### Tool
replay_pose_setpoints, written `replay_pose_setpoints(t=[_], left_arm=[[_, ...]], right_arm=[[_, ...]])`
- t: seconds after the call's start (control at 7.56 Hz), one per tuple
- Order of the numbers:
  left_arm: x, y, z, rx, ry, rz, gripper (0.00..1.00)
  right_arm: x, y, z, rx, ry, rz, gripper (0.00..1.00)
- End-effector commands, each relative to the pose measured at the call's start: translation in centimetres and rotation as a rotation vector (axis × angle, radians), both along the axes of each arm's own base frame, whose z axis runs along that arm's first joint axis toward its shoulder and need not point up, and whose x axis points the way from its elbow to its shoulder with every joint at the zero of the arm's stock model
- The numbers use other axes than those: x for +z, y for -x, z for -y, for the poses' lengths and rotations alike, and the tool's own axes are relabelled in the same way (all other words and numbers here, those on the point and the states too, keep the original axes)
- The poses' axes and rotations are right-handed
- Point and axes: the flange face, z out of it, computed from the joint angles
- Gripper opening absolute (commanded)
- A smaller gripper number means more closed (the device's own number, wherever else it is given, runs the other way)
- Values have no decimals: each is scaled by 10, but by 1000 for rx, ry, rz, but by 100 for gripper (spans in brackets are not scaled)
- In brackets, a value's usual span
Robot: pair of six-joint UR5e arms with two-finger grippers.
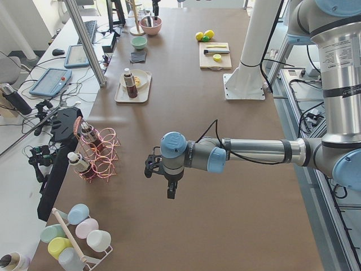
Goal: Place tea on tray
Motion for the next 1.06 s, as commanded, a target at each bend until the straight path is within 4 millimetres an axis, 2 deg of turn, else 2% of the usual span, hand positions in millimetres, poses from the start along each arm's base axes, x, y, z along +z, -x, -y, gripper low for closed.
replay_pose_setpoints(t=[0.0, 0.13, 0.26, 0.4, 0.53, 0.66, 0.79, 0.93], left_arm=[[-7, 0, 0, 0, -16, -1, 100], [-7, 0, 0, 1, -13, -1, 100], [-5, 0, -1, 1, -7, -1, 100], [0, 0, -8, 1, 4, -1, 100], [5, 0, -13, 2, 24, -8, 100], [16, -4, -18, 12, 68, -4, 100], [17, -4, -19, 12, 94, -2, 100], [15, -3, -19, 11, 87, -1, 100]], right_arm=[[149, -123, -72, -149, 4, -129, 100], [188, -162, -92, -146, 42, -123, 100], [223, -187, -116, -177, 64, -127, 100], [267, -196, -144, -202, 132, -133, 100], [289, -208, -160, -175, 189, -135, 100], [310, -214, -164, -164, 236, -135, 100], [333, -217, -165, -159, 285, -136, 100], [339, -221, -165, -153, 298, -133, 100]])
